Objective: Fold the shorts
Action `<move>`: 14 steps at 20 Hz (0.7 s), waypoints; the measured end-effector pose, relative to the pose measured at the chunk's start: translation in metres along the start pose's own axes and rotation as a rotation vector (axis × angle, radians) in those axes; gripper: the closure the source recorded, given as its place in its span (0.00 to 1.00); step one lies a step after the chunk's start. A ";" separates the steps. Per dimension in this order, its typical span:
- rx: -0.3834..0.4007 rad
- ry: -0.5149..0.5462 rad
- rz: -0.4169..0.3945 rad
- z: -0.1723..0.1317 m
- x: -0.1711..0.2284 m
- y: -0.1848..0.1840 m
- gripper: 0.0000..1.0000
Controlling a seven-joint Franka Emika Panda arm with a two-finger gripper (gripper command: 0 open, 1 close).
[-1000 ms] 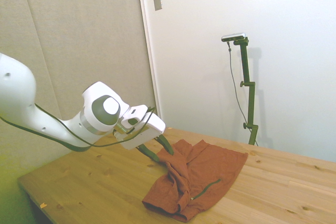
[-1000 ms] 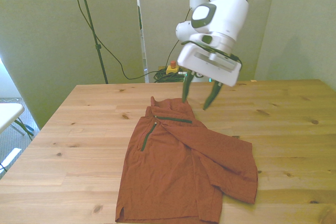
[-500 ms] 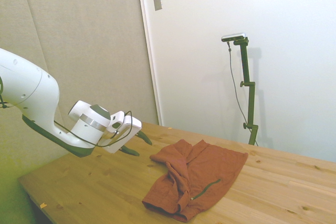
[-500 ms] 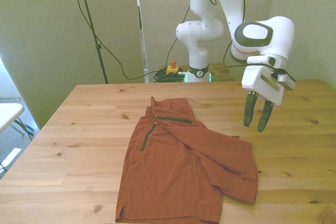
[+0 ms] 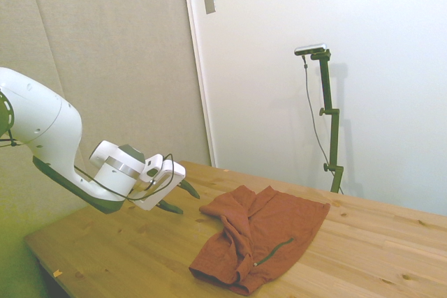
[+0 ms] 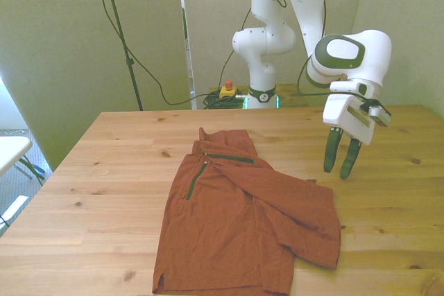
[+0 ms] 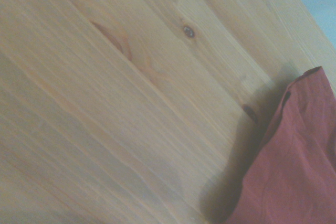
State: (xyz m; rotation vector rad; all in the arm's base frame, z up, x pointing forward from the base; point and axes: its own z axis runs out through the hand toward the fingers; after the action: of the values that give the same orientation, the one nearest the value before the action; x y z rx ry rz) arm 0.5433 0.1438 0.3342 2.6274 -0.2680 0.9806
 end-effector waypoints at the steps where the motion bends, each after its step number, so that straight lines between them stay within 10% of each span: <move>1: -0.002 0.000 0.004 0.000 0.000 0.000 0.00; 10: -0.066 0.072 0.032 0.023 0.031 0.032 0.00; 14: -0.031 0.152 0.042 -0.018 0.059 0.014 0.00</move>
State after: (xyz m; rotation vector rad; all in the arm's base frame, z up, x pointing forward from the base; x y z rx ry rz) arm 0.5726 0.1335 0.3892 2.5132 -0.2996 1.1735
